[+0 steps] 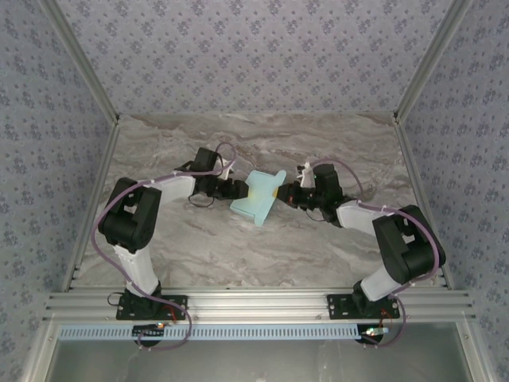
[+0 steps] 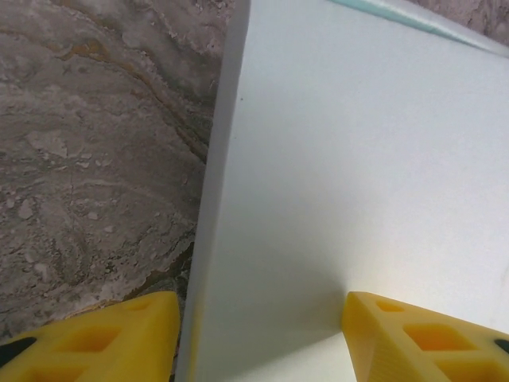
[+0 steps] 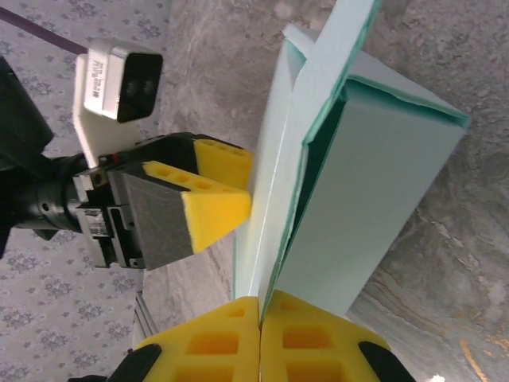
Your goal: Fold the paper box
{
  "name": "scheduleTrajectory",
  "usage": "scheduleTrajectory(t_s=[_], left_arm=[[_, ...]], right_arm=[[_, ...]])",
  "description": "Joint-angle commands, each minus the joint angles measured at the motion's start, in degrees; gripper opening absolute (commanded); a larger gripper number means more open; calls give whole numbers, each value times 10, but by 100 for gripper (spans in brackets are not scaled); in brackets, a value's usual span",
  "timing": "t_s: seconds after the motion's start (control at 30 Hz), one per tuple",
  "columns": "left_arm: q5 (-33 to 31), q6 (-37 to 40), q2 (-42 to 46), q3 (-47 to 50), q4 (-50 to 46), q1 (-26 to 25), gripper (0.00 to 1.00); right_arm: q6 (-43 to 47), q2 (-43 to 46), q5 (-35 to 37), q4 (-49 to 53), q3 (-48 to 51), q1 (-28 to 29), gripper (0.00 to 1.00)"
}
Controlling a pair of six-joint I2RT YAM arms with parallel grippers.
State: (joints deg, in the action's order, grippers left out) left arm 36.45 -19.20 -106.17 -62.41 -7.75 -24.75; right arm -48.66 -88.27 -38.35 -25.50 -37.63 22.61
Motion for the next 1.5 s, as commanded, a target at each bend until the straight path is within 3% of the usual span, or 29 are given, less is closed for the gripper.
scheduleTrajectory(t_s=[0.0,0.3,0.73,0.93,1.27,1.47], left_arm=[[29,2,-16,-2,-10,-20,60],[43,10,-37,-24,-10,-43,64],[32,-1,-64,-50,-4,-62,65],[-54,-3,-28,-42,-17,-62,66],[-249,-25,139,67,33,-81,74],[-263,-13,270,177,149,-149,83]], right_arm=[[0,29,-23,-31,-7,7,8],[-9,63,3,20,-26,12,8],[7,50,114,159,-48,31,8],[22,45,158,183,-44,33,8],[27,22,169,181,-47,35,7],[28,18,169,179,-48,36,7]])
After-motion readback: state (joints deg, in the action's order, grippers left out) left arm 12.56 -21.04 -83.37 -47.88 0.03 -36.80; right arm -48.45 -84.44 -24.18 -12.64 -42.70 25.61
